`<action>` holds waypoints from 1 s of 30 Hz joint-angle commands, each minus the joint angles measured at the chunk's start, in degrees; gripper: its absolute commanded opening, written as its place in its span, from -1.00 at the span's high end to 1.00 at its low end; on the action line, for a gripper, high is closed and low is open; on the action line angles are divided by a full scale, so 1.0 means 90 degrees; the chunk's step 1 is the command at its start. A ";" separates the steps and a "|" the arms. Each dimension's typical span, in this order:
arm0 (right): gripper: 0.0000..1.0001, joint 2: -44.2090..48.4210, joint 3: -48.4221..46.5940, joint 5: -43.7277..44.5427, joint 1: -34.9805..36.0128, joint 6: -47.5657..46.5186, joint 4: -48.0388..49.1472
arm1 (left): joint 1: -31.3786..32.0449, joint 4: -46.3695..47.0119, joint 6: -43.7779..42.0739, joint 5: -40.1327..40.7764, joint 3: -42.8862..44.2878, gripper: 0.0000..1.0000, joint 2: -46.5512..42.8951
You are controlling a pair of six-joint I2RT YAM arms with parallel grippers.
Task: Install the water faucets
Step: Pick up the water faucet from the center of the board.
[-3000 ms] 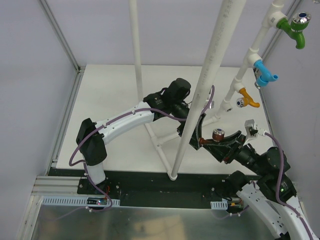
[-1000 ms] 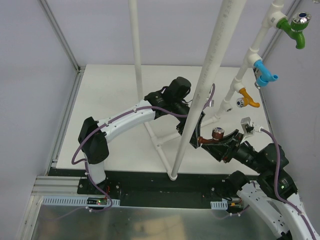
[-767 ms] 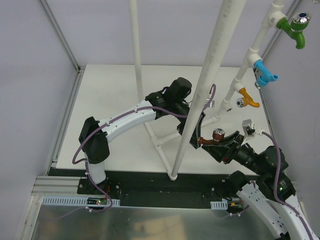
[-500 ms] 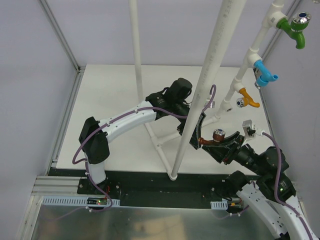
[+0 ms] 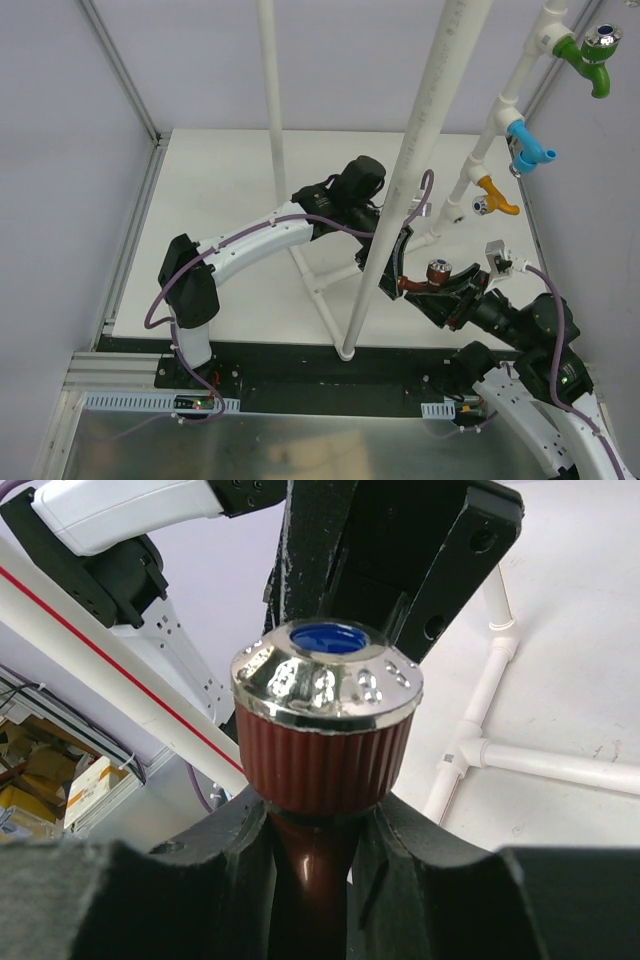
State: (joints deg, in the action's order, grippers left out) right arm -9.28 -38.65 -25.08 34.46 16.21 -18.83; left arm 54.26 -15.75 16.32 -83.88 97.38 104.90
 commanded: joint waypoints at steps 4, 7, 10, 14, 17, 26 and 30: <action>1.00 0.0113 -0.0080 0.0381 0.0068 -0.0062 -0.0407 | -0.0198 0.0422 -0.0084 0.0373 0.0070 0.10 -0.0239; 1.00 0.0074 -0.0119 0.0998 0.0058 0.0103 -0.0544 | -0.0491 0.0412 -0.0211 0.0841 -0.0544 -0.32 -0.0532; 1.00 -0.0101 -0.0177 0.1758 0.0058 0.0298 -0.0797 | -0.0939 0.0412 -0.0280 0.1514 -0.1394 -0.47 -0.0912; 1.00 -0.0842 -0.0149 0.3115 0.0068 0.0572 -0.1393 | -0.1555 0.0422 -0.0299 0.2647 -0.2439 -0.55 -0.1469; 1.00 -0.1642 0.0075 0.3498 0.0058 0.0786 -0.1453 | -0.1654 0.0422 -0.0348 0.3332 -0.2948 -0.57 -0.1762; 1.00 -0.3450 0.0759 0.4495 0.0224 0.1529 -0.0380 | -0.1654 0.0431 -0.0426 0.3528 -0.3310 -0.57 -0.2037; 1.00 -0.3968 0.0887 0.4681 0.0409 0.1277 0.0624 | -0.1654 0.0470 -0.0416 0.3558 -0.3379 -0.57 -0.2046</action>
State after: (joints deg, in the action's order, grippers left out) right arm -42.50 -30.50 12.47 36.71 27.42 -25.69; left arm 39.05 -12.67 13.82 -53.17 67.94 88.49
